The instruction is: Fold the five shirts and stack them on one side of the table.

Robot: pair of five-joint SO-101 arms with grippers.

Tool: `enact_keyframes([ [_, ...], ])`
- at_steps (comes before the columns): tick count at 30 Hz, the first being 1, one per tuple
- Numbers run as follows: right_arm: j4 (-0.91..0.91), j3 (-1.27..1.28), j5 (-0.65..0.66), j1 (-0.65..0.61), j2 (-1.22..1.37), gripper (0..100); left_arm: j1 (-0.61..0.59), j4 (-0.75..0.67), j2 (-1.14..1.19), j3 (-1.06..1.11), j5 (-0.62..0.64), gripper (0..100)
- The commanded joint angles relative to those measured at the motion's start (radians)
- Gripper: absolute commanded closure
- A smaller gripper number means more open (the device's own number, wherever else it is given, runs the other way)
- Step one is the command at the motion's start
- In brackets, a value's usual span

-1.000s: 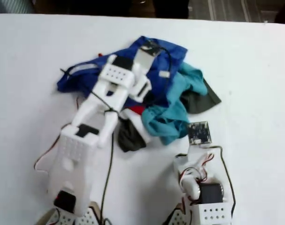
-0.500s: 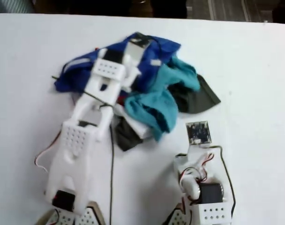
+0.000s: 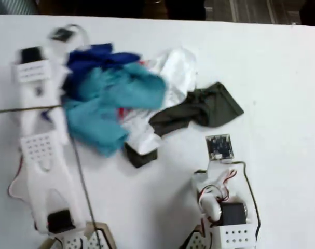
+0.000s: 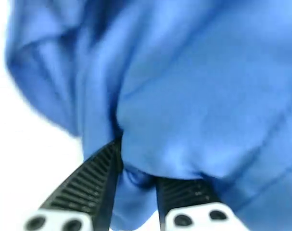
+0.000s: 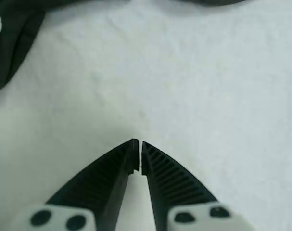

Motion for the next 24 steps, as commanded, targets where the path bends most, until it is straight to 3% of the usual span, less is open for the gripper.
enact_keyframes([
  [1, 0.008, 0.005, 0.006, 0.007, -0.012, 97.8, -0.195, 0.009, -0.015, -0.15, -0.037, 97],
  [9, 0.008, 0.005, 0.006, 0.007, -0.012, 97.8, -0.416, 0.006, -0.009, -0.412, -0.091, 97],
  [24, 0.008, 0.005, 0.006, 0.007, -0.012, 97.8, -0.605, -0.057, -0.009, -0.41, -0.092, 97],
])
